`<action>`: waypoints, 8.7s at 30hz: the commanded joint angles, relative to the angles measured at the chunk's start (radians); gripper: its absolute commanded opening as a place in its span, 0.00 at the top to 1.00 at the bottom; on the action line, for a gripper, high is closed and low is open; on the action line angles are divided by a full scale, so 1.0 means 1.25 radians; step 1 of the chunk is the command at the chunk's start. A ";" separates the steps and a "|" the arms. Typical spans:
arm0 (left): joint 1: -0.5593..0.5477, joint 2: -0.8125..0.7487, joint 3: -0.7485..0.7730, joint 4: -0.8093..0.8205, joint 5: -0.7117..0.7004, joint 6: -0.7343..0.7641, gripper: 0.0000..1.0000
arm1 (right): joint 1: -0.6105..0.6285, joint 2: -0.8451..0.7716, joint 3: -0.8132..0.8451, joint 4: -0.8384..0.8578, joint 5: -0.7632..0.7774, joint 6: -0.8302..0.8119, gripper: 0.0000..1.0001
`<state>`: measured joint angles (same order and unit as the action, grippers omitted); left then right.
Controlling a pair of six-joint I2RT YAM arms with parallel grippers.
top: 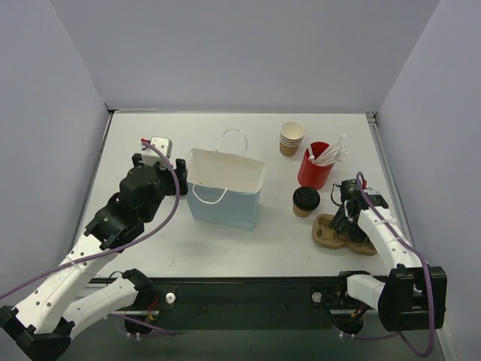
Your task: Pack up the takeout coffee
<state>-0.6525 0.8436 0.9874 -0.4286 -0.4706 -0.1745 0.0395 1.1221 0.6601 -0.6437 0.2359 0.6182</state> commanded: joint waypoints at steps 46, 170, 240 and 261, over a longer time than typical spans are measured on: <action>0.002 -0.001 -0.005 0.046 0.002 0.016 0.18 | -0.148 0.047 0.111 0.020 -0.111 -0.134 0.57; 0.079 0.168 0.216 -0.103 0.111 -0.053 0.34 | 0.498 -0.044 0.682 0.163 -0.332 0.132 0.65; 0.053 -0.020 0.173 -0.204 0.089 -0.340 0.39 | 0.684 0.350 0.892 -0.168 -0.018 0.341 0.65; 0.053 0.020 0.181 -0.208 0.148 -0.328 0.38 | 0.701 0.474 0.953 -0.245 -0.029 0.260 0.65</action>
<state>-0.5873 0.8764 1.1671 -0.6888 -0.2829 -0.5842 0.8978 1.6947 1.8061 -0.8825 0.1909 0.9722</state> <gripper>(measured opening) 0.615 0.402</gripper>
